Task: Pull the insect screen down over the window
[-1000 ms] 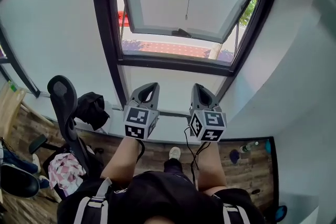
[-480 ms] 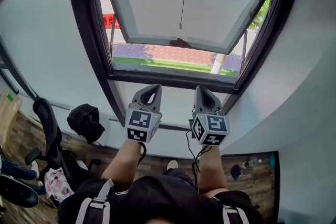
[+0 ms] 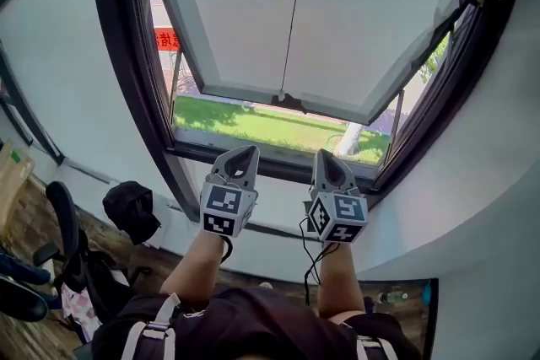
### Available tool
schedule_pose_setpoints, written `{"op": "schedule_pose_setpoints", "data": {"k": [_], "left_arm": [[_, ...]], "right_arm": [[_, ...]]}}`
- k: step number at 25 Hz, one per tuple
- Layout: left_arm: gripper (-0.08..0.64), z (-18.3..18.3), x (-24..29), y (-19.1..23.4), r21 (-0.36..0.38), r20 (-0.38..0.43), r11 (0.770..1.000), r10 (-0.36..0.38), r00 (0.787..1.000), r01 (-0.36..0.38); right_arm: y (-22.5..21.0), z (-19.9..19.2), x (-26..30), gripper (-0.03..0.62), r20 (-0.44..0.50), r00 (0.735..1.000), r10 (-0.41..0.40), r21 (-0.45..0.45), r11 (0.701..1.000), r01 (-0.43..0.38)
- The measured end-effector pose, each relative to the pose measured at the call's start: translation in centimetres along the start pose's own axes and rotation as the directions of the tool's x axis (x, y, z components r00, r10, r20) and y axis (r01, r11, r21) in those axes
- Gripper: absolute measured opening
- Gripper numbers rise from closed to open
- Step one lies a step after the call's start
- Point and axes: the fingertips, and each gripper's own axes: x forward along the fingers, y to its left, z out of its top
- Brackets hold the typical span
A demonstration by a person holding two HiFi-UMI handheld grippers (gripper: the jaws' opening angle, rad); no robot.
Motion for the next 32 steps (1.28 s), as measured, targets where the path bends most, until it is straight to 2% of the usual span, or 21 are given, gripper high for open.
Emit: {"op": "schedule_pose_setpoints", "data": {"k": [7,10,15,17,18,19,20,22,23,24,25,26,27,29,32], "left_arm": [[0.003,0.0,2.6,3.2,0.007,-0.006,0.999,0.034,0.999,-0.034],[0.003,-0.7,3.7,3.6,0.038,-0.028,0.999,0.01,1.0,-0.009],[0.005,0.0,5.1,5.2,0.09,-0.016,0.996,-0.009,1.0,0.01],[0.005,-0.1,5.7,5.8,0.15,-0.032,0.989,-0.012,0.999,0.017],[0.005,-0.3,6.0,6.1,0.204,-0.044,0.979,-0.006,0.999,0.015],[0.005,-0.4,6.3,6.5,0.275,-0.053,0.961,0.009,0.999,0.006],[0.005,-0.4,6.6,6.9,0.358,-0.056,0.934,0.033,0.998,-0.01],[0.006,-0.3,7.0,7.8,0.527,-0.043,0.848,0.092,0.995,-0.056],[0.015,-0.4,7.1,8.1,0.599,-0.039,0.798,0.116,0.993,-0.07],[0.023,-0.7,7.2,8.3,0.656,-0.047,0.752,0.126,0.991,-0.065],[0.046,-1.2,7.4,8.5,0.696,-0.066,0.717,0.124,0.99,-0.044],[0.073,-1.7,7.6,8.7,0.719,-0.09,0.695,0.113,0.99,-0.014],[0.1,-2.0,7.7,8.8,0.729,-0.114,0.684,0.096,0.989,0.018],[0.157,-2.2,7.9,9.2,0.732,-0.151,0.678,0.063,0.987,0.069],[0.176,-1.5,8.0,9.4,0.746,-0.168,0.658,0.034,0.985,0.105]], "right_arm": [[-0.2,1.0,3.5,0.003,0.027,1.0,0.015,-0.012,1.0,-0.015],[0.4,0.1,4.4,0.005,0.015,1.0,0.011,-0.095,0.995,-0.01],[0.4,0.7,5.4,0.005,0.026,1.0,-0.014,-0.196,0.98,0.019],[0.2,0.9,5.5,0.005,0.028,0.999,-0.031,-0.272,0.962,0.037],[0.2,0.9,5.6,0.005,0.028,0.999,-0.042,-0.334,0.941,0.049],[0.1,0.9,5.8,0.006,0.031,0.998,-0.062,-0.423,0.903,0.069],[0.0,0.9,6.1,0.006,0.04,0.995,-0.091,-0.536,0.839,0.098],[-0.1,0.6,6.5,0.008,0.063,0.991,-0.121,-0.747,0.652,0.127],[0.2,-0.1,6.6,0.015,0.045,0.994,-0.1,-0.808,0.582,0.095],[0.4,-1.1,6.8,0.072,-0.008,0.997,-0.073,-0.837,0.546,0.033],[0.4,-2.3,7.0,0.127,-0.079,0.995,-0.056,-0.847,0.53,-0.037],[0.2,-3.4,7.1,0.174,-0.139,0.989,-0.058,-0.853,0.515,-0.09],[-0.3,-4.1,7.2,0.181,-0.176,0.982,-0.075,-0.863,0.491,-0.118],[-1.6,-4.9,7.3,0.184,-0.207,0.97,-0.128,-0.887,0.442,-0.131],[-3.6,-4.6,7.4,0.184,-0.211,0.959,-0.187,-0.897,0.427,-0.114]]}}
